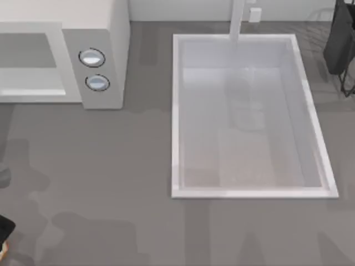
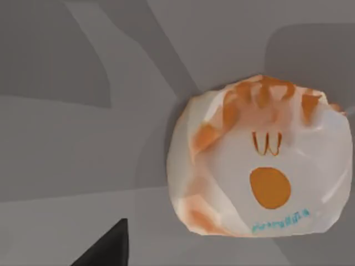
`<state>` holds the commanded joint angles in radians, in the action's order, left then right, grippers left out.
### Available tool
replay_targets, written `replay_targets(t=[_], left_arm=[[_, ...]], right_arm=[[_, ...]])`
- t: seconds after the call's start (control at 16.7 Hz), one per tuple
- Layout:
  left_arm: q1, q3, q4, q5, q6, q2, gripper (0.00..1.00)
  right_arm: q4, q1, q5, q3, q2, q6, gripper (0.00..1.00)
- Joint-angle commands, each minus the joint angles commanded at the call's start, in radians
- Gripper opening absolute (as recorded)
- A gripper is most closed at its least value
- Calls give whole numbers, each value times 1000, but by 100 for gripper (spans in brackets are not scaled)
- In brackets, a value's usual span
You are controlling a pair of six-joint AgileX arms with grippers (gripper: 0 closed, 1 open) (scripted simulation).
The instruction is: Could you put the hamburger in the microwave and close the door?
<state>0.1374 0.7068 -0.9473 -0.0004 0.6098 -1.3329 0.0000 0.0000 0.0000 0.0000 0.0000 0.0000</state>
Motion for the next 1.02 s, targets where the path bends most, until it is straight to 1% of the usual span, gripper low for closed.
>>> replay_targets(t=[0.42, 0.54, 0.78, 1.02], left_arm=[[5, -151, 319, 0, 7, -158, 100], [6, -175, 365, 0, 8, -185, 100], [6, -179, 371, 0, 9, -189, 100], [6, -179, 371, 0, 9, -189, 70]], right_arm=[[0, 0, 0, 0, 0, 0, 100], [0, 0, 0, 0, 0, 0, 100], [0, 0, 0, 0, 0, 0, 100], [0, 0, 0, 0, 0, 0, 100]])
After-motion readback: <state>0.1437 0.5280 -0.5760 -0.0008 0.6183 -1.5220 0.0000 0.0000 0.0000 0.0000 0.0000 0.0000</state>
